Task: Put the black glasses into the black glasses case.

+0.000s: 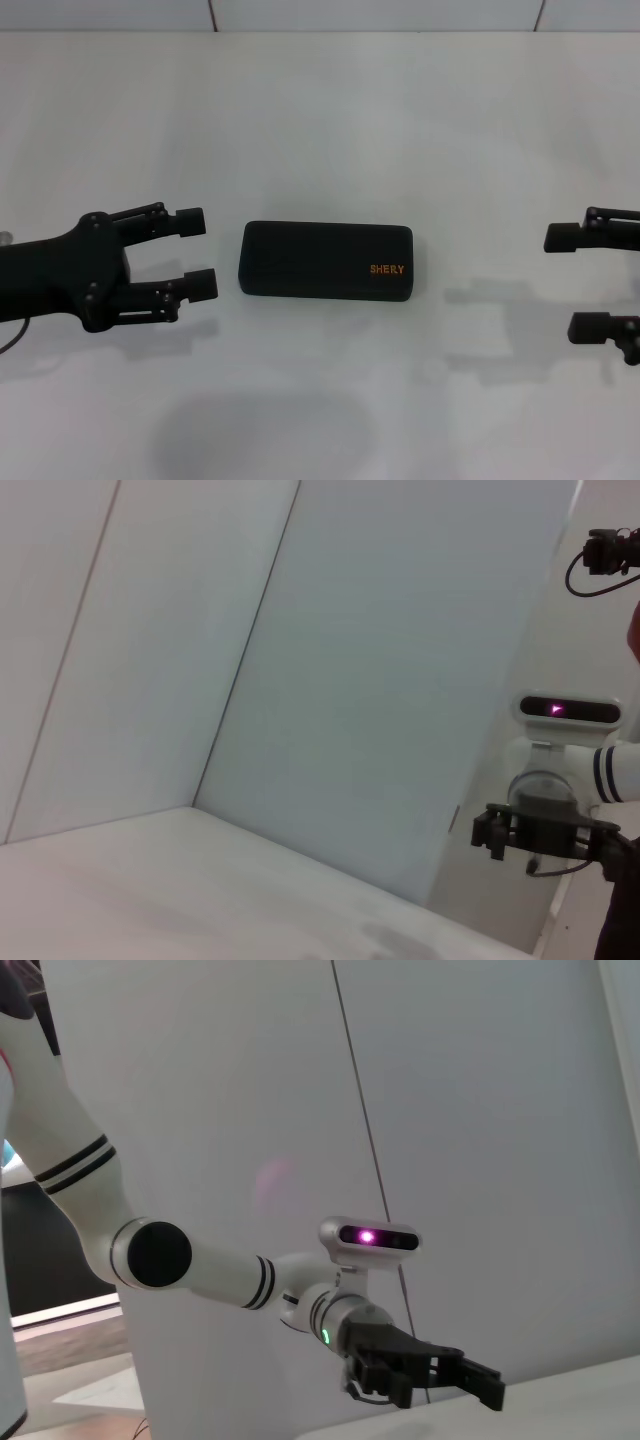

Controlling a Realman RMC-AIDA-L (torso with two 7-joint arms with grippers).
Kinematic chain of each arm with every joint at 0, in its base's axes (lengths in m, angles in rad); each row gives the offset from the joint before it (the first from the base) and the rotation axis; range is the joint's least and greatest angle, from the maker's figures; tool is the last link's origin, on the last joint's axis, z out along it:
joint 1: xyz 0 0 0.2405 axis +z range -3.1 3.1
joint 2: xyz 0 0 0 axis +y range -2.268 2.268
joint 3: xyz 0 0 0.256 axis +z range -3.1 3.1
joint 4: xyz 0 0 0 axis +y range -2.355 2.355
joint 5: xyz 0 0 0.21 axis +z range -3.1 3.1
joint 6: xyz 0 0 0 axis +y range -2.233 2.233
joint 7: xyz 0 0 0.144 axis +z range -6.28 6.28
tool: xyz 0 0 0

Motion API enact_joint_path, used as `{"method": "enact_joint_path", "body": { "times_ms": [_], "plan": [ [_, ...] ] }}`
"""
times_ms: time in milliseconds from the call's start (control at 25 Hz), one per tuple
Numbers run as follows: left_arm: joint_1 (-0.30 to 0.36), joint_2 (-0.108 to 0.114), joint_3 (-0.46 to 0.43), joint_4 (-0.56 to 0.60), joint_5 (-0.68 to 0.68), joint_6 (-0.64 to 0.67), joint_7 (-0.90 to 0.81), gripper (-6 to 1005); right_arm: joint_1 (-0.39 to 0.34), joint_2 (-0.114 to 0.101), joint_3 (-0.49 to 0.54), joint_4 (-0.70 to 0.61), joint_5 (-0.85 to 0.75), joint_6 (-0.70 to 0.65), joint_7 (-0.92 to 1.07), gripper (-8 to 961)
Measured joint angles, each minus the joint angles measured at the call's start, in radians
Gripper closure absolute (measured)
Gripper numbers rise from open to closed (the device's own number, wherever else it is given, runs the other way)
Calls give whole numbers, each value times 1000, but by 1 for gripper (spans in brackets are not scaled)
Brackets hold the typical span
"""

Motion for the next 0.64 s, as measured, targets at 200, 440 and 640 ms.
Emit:
{"method": "enact_joint_path", "body": {
  "times_ms": [200, 440, 640],
  "plan": [
    [-5, -1, 0, -3, -3, 19, 0, 136, 6, 4, -3, 1, -3, 19, -1, 140],
    [-8, -3, -1, -6, -4, 34, 1, 136, 14, 6, -3, 1, -4, 26, 1, 140],
    [-8, -5, -1, -5, -7, 41, 1, 136, 21, 6, -2, 0, -4, 27, 2, 140]
  ]
}}
